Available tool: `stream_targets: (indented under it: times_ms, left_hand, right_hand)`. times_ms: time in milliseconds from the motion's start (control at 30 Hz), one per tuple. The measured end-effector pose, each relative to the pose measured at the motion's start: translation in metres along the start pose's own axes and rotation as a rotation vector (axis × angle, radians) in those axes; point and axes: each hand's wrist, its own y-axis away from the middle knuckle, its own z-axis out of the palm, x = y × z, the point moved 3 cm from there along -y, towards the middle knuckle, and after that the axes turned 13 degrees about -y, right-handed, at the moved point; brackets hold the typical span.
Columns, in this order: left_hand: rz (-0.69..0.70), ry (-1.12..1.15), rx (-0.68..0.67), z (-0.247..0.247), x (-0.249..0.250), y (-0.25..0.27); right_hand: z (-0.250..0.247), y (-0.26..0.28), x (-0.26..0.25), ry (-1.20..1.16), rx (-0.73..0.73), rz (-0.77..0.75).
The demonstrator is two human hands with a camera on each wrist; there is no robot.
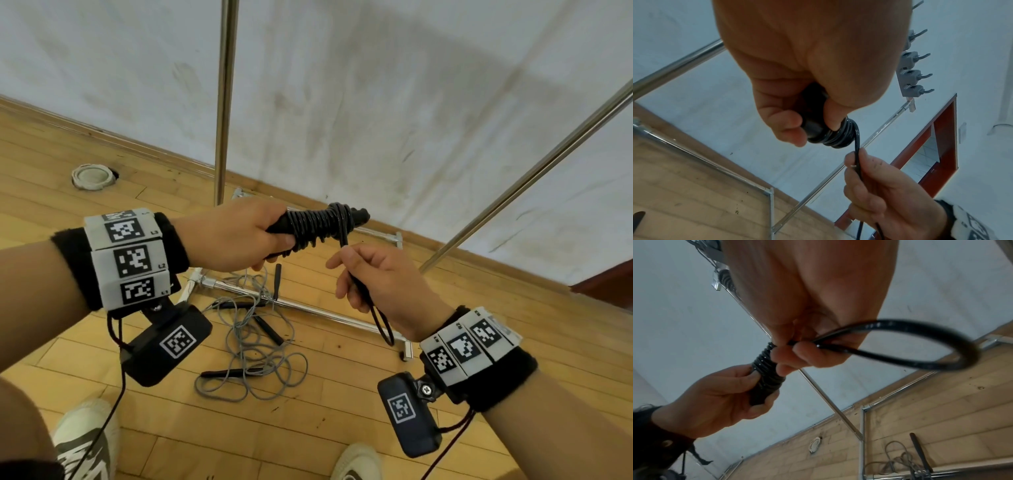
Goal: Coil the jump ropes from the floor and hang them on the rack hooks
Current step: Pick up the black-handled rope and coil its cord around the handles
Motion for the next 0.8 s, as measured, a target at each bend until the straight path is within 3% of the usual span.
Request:
stream_targets:
  times_ms: [167,367,567,800]
  left_hand:
    - [0.008,0.147,-0.083,0.001,0.001,0.005]
    - [0.089,0.4,-0.232,0.004,0.011,0.012]
    - [0.065,0.553,-0.254,0.006,0.007,0.01]
    - [0.077,0.623,-0.299,0.003,0.002,0.006]
  right_hand:
    - [-0.006,0.001,0.01,-0.108,-0.069,0.025]
    - [-0.009,0.002,0.009,0.061,0.007,0.064]
    - [-0.007,0.001,-0.006,0.143,0.034,-0.111]
    - [-0.007,0.003,-0.027,0.022,-0.06,-0.227]
